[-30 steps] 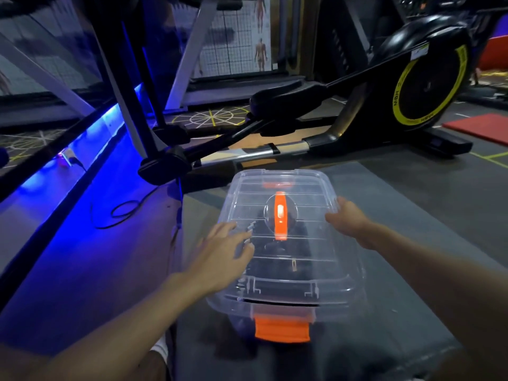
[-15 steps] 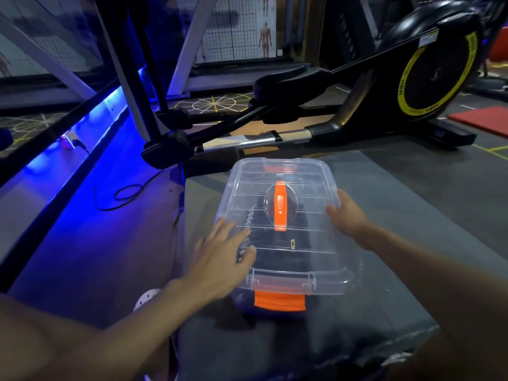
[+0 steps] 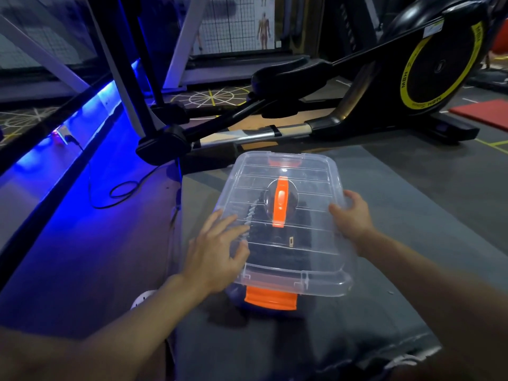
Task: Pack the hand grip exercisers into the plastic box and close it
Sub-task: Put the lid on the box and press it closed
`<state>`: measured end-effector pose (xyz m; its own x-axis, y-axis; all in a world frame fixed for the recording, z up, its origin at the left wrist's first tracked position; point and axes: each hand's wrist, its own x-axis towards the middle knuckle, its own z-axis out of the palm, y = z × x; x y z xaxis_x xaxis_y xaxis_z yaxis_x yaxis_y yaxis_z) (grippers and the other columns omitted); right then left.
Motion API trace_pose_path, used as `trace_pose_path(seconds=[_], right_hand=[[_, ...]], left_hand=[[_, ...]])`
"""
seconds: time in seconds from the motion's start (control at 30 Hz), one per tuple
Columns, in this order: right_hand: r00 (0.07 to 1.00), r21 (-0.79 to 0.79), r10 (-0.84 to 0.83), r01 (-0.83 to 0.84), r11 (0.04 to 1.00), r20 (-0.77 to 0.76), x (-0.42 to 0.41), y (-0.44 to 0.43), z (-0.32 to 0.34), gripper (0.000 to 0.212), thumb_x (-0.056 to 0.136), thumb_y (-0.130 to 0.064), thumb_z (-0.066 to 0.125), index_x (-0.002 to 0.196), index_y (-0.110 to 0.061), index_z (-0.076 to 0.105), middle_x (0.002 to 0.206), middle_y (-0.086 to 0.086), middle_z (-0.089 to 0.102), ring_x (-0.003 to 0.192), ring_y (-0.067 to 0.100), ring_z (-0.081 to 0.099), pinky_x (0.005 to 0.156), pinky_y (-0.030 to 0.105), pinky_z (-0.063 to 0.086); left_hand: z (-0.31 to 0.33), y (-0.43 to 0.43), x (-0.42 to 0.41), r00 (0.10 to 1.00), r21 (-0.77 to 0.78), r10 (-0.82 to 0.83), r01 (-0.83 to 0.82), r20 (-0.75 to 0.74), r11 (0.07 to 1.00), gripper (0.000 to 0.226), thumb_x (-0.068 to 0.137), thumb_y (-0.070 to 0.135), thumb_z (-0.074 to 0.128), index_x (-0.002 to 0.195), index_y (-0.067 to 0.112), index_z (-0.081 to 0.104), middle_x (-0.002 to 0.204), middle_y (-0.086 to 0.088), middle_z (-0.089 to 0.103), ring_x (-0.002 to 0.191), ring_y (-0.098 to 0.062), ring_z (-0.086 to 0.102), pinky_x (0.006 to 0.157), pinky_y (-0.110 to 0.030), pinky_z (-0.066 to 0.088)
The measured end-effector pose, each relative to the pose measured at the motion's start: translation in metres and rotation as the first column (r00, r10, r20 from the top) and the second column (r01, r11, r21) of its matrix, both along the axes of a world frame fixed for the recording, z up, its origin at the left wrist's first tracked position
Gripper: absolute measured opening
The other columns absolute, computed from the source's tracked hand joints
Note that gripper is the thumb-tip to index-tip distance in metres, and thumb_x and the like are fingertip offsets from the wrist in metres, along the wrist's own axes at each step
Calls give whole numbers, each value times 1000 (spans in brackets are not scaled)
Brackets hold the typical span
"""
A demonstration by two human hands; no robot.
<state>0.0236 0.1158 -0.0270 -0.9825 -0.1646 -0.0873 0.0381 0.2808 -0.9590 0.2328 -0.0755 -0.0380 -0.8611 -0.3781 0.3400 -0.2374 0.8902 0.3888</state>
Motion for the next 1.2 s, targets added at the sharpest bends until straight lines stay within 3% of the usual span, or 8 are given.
trace_pose_path(seconds=[0.1,0.23,0.53,0.73,0.87,1.07,1.13,1.2], right_hand=[[997,-43,-75,76,996,17,1,-10,-5,53,87,-15,57,138,-18,42,117,9,60,96,26,61,84,39,52],[981,-107,-188,192,976,46,1,-25,-10,49,90,-11,54,137,-17,42,110,2,53,93,21,54,81,29,41],[890,-144,-437,453,880,130,12,-90,-14,52,92,-21,51,140,-27,34,123,11,58,101,33,60,90,41,49],[900,74,-434,430,900,36,10,-93,-11,51,93,-18,48,140,-13,30,134,21,44,114,40,51,93,44,41],[943,431,-294,333,838,-157,9,-92,-3,58,84,-24,52,134,-2,33,136,21,39,128,38,37,103,49,32],[925,707,215,77,703,-314,-16,-77,0,41,86,-37,41,121,-20,55,157,15,20,146,36,10,118,53,9],[805,705,425,-13,709,-413,-31,-68,4,36,92,-37,35,101,-20,66,145,7,44,142,28,25,119,49,13],[692,654,546,-140,743,-472,-41,-59,5,41,93,-34,31,82,-15,65,108,1,65,110,24,55,104,45,39]], left_hand=[[2,-27,-14,997,10,-72,72,6,997,58,80,51,30,123,32,65,140,8,54,143,-15,30,102,-42,41],[7,-65,-36,989,32,-140,138,57,990,60,81,55,29,125,35,63,146,4,47,142,-12,29,110,-35,32],[11,-135,-73,957,-61,209,-201,202,978,42,96,59,32,128,47,56,158,0,23,142,-24,26,103,-53,35],[-7,-116,-68,920,379,378,-389,107,840,61,89,61,34,146,40,30,140,-13,42,126,-37,46,104,-51,38],[-18,-48,-46,882,600,464,-326,-87,731,77,87,41,62,151,22,23,147,-14,41,133,-31,41,106,-39,34],[-30,-9,-62,791,826,592,-227,-152,515,87,71,39,74,142,27,25,136,-3,50,121,-23,53,103,-40,43],[-28,-6,-63,780,847,599,-185,-183,499,80,71,34,69,139,30,29,128,-1,56,113,-21,58,100,-43,47],[-28,-8,-63,780,851,599,-182,-180,492,72,74,28,67,137,33,33,119,0,61,103,-19,62,94,-42,50]])
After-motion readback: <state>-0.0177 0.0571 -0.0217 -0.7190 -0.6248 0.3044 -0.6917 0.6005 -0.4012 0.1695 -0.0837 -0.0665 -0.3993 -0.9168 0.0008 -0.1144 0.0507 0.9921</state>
